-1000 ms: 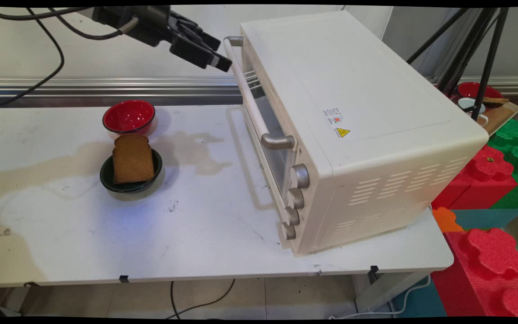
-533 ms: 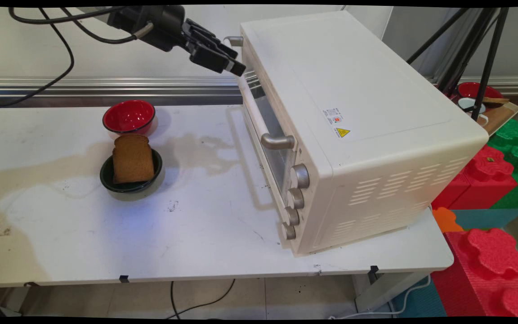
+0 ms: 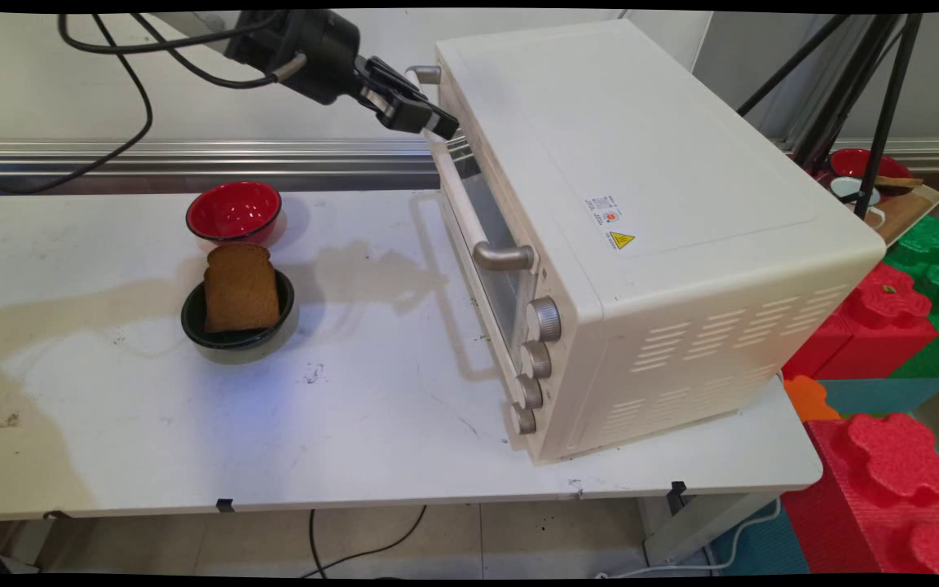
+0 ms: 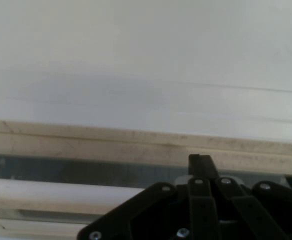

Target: Open the oven

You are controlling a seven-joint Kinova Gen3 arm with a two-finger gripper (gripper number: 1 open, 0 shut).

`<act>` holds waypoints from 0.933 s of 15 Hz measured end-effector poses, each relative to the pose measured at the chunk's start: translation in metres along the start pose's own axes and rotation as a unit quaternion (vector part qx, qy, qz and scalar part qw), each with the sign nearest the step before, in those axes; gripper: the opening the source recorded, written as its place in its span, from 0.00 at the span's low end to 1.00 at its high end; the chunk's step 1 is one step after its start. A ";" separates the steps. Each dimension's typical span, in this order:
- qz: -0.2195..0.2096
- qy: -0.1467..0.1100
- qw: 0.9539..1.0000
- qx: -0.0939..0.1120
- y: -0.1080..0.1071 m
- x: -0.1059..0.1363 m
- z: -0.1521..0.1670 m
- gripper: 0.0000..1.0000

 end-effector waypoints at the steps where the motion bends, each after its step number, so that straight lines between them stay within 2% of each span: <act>1: -0.001 -0.002 1.000 0.000 0.000 0.000 0.004 0.00; 14: -0.025 -0.017 1.000 0.000 0.005 -0.008 0.037 0.00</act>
